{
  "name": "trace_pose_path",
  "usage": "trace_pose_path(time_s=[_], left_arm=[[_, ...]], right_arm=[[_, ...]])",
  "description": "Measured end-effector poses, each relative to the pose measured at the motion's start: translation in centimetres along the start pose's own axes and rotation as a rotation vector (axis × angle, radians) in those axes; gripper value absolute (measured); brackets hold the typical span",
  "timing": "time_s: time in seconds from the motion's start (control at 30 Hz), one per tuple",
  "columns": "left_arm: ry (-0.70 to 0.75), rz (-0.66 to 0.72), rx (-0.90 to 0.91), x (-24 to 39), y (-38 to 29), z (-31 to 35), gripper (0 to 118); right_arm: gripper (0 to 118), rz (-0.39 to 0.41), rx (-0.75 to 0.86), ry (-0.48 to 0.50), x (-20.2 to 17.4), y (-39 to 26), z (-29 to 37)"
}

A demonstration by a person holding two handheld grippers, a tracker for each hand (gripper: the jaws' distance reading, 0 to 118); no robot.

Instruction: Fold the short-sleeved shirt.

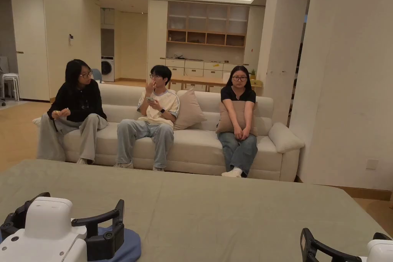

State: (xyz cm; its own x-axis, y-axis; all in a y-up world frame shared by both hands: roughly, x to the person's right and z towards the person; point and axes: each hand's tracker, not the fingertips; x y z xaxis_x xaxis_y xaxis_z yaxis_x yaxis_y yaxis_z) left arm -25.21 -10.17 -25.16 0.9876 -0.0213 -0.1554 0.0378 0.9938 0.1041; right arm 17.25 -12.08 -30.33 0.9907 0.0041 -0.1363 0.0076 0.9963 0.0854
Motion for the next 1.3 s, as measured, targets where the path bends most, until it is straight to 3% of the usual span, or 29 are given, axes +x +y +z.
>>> trace_pose_path(time_s=[0.37, 0.43, 0.47, 0.5, 0.53, 0.57, 0.63, 0.77, 0.97, 1.1, 1.3], left_arm=[[-0.046, 0.019, -0.043, 0.3, 0.0, -0.3, 117], [-0.06, 0.03, -0.083, 0.4, 0.3, -0.4, 113], [-0.015, 0.017, -0.066, 0.7, 0.2, -0.2, 93], [0.019, -0.02, -0.032, 0.9, 0.2, 0.0, 21], [0.001, -0.027, -0.033, 1.0, -0.1, -0.1, 0], [0.018, -0.018, -0.031, 1.1, 0.1, 0.2, 0], [-0.057, 0.016, -0.054, 0.6, 0.7, 0.5, 0], [-0.015, -0.016, -0.049, 0.6, 0.5, 0.4, 0], [-0.001, -0.001, -0.045, -0.9, 0.6, 1.0, 0], [0.051, -0.007, -0.044, -3.7, 1.4, 2.8, 0], [0.217, -0.054, -0.056, -9.8, 2.6, 7.9, 0]], right_arm=[[118, 0.013, -0.011, 0.013, -0.2, 0.0, -0.2], [110, -0.002, -0.016, 0.028, 0.0, 0.2, -0.1], [91, -0.003, -0.017, 0.024, -0.1, 0.2, -0.1], [30, 0.023, 0.004, -0.037, -0.2, 0.2, 0.1], [0, 0.053, 0.006, -0.094, -0.4, 0.0, 0.0], [0, 0.065, -0.011, -0.055, -0.4, -0.3, -0.3], [0, -0.004, -0.046, 0.007, 0.4, -0.3, -0.3], [0, 0.021, -0.036, -0.041, 0.6, -0.6, 0.1], [0, -0.001, -0.059, -0.017, 0.1, -0.6, -0.1], [0, -0.001, -0.06, 0.052, -2.5, -0.2, -0.7], [0, -0.043, -0.054, 0.253, -9.1, 0.5, -1.7]])
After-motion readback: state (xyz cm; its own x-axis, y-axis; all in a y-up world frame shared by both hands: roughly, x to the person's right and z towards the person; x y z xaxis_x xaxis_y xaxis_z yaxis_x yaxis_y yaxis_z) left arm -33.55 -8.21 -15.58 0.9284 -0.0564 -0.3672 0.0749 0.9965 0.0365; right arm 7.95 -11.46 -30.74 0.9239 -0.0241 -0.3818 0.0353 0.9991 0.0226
